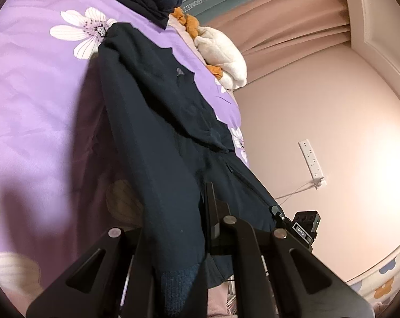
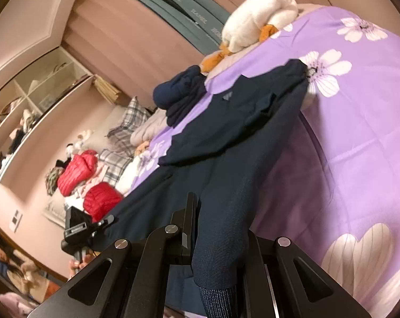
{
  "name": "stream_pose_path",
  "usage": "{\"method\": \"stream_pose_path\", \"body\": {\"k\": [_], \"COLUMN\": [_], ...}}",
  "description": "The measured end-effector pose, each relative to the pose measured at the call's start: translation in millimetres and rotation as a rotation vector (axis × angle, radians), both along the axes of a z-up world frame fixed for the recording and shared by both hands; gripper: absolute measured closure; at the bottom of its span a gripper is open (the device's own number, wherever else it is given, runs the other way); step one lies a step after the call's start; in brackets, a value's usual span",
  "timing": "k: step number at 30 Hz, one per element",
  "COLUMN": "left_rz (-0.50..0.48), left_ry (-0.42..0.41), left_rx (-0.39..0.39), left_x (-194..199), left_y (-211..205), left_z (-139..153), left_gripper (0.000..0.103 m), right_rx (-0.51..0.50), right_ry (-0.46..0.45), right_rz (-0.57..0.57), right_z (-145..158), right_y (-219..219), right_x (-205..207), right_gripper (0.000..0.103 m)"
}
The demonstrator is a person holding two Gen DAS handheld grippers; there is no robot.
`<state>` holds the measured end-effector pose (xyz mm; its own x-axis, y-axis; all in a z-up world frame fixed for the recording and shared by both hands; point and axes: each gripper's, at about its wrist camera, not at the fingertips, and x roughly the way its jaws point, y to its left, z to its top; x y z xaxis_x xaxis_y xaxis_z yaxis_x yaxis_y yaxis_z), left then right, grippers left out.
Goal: Fold large clothes
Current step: 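Lift the hem with both grippers and fold it toward the collar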
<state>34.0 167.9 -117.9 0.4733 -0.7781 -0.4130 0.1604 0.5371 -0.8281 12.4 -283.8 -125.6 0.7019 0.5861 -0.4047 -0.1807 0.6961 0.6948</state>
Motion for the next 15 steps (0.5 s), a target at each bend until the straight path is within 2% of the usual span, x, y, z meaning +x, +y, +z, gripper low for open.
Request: {"method": "stream_pose_path", "body": {"k": [15], "left_rz": [-0.008], "left_ry": [-0.154], "left_rx": [-0.010], "left_x": [-63.9], "left_y": [11.2], "left_z": [67.8], "left_gripper": [0.095], "right_rx": [-0.037], "right_ry": [-0.189], "right_rz": [0.059], "right_z": [54.6], "right_y": [1.0], "right_x": [-42.3], "right_gripper": [0.093]}}
